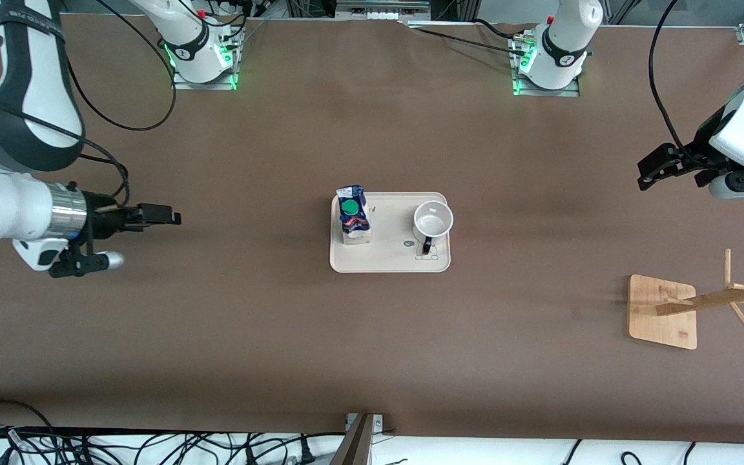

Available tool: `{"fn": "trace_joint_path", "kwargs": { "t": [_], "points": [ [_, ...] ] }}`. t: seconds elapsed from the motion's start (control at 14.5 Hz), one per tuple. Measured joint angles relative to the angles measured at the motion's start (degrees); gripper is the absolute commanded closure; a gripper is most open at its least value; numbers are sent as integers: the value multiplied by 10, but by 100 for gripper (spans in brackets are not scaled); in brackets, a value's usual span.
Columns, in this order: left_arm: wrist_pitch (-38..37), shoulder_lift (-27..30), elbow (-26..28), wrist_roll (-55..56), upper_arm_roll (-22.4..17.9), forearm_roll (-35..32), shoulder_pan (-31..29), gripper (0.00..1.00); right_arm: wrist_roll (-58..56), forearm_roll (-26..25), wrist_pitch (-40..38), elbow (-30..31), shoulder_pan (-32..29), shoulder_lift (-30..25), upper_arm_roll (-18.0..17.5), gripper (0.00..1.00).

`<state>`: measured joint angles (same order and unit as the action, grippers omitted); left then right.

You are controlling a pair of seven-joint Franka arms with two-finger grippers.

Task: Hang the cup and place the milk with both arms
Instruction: 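Reach the right gripper toward the milk carton on the tray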

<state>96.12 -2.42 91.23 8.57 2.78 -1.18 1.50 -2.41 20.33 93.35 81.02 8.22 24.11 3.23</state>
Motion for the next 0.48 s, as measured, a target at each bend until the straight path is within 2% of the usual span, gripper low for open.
{"fn": "trace_joint_path", "kwargs": {
  "t": [0.48],
  "points": [
    [0,0,0,0,0,0,0,0,162,4,67,-3,120,0,-4,0]
  ]
}}
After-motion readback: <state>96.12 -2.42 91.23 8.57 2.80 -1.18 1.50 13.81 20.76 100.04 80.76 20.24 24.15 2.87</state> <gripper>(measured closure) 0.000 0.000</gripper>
